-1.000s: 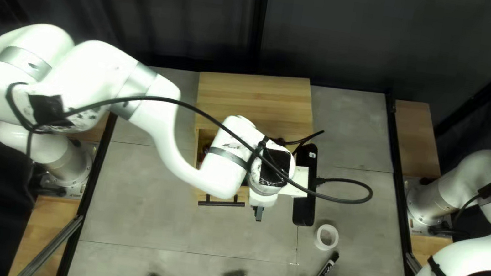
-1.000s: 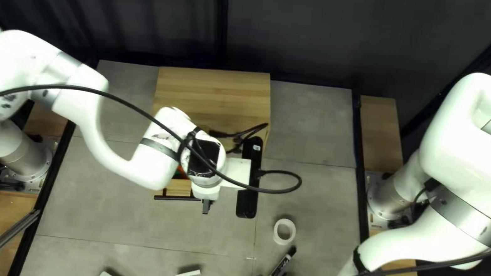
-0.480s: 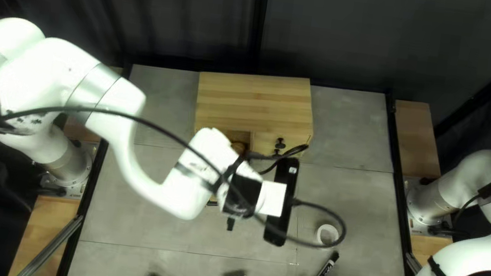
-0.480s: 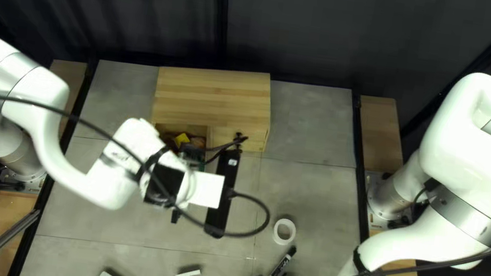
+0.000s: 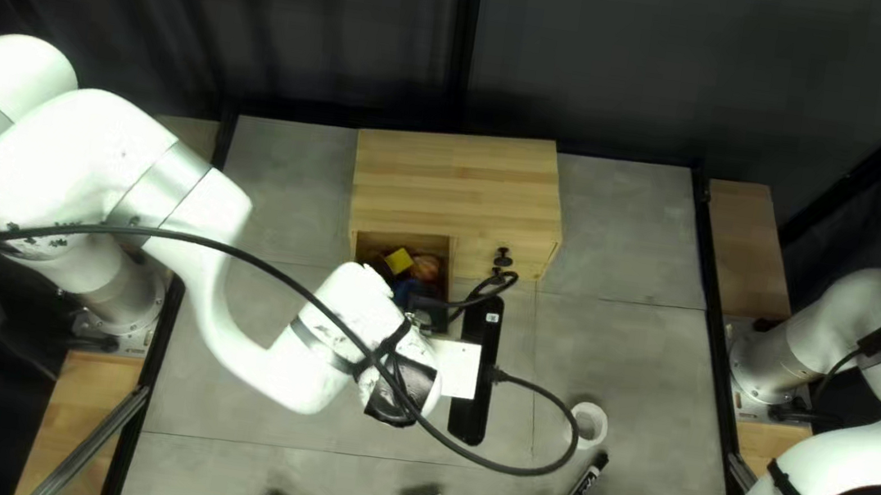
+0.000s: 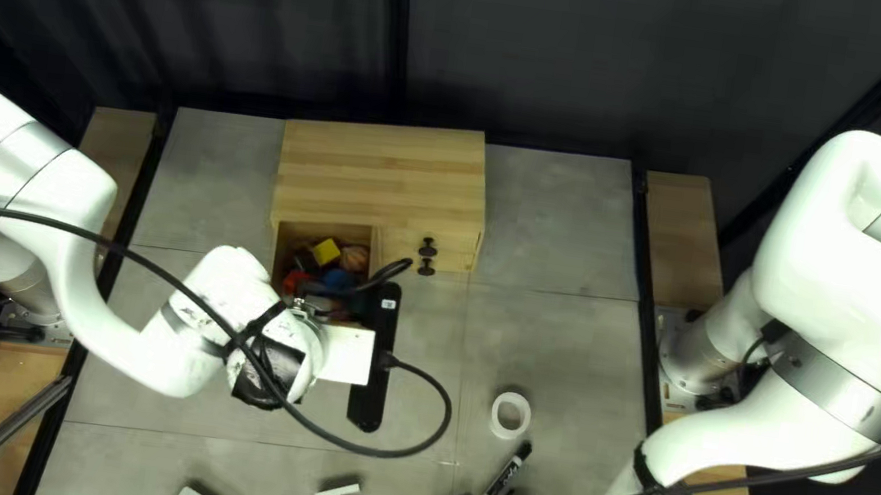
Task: Open drawers and place objects into drawer and close
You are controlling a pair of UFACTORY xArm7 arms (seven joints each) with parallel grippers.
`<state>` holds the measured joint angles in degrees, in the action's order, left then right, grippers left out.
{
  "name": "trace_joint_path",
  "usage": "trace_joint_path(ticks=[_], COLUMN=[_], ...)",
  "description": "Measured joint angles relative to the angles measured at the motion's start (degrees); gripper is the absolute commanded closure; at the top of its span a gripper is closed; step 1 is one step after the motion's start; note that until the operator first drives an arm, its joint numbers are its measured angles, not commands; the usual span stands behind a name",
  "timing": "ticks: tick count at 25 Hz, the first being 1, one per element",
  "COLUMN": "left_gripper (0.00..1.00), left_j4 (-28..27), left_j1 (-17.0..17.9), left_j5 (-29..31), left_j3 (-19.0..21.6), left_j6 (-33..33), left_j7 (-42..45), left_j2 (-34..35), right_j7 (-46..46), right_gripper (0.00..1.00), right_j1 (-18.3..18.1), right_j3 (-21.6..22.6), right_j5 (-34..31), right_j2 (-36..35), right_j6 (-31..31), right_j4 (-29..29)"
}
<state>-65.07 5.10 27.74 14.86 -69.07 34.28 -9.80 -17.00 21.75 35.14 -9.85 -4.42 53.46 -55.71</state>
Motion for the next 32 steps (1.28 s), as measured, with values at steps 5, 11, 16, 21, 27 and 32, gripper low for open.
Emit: trace_joint_path(ticks=[5, 11, 16, 21, 27, 32], left_gripper=[0.00, 0.00, 0.00, 0.00, 0.00, 0.00], left_j4=[1.25, 0.61, 0.09, 0.34, 0.48, 1.05], left_j1=[-0.60, -0.76, -0.58, -0.40, -0.30, -0.39], left_j5=[0.50, 1.32, 2.26, 3.36, 4.49, 5.52], left_j3=[-0.65, -1.22, -1.40, -1.52, -1.71, -2.03], left_j6=[1.27, 0.79, -0.28, -0.45, -0.82, -1.02], left_j7=[0.97, 2.51, 3.31, 4.01, 4.34, 5.00], left_j2=[0.25, -0.87, -1.21, -1.43, -1.29, -0.94], right_j7=[0.00, 0.00, 0.00, 0.00, 0.00, 0.00], right_gripper=[0.00, 0.00, 0.00, 0.00, 0.00, 0.00], right_j1=[0.00, 0.00, 0.00, 0.00, 0.00, 0.00], right_j3=[0.00, 0.00, 0.00, 0.00, 0.00, 0.00], right_j5=[0.00, 0.00, 0.00, 0.00, 0.00, 0.00], right_j2=[0.00, 0.00, 0.00, 0.00, 0.00, 0.00], right_j6=[0.00, 0.00, 0.00, 0.00, 0.00, 0.00], right_j4=[0.00, 0.00, 0.00, 0.00, 0.00, 0.00])
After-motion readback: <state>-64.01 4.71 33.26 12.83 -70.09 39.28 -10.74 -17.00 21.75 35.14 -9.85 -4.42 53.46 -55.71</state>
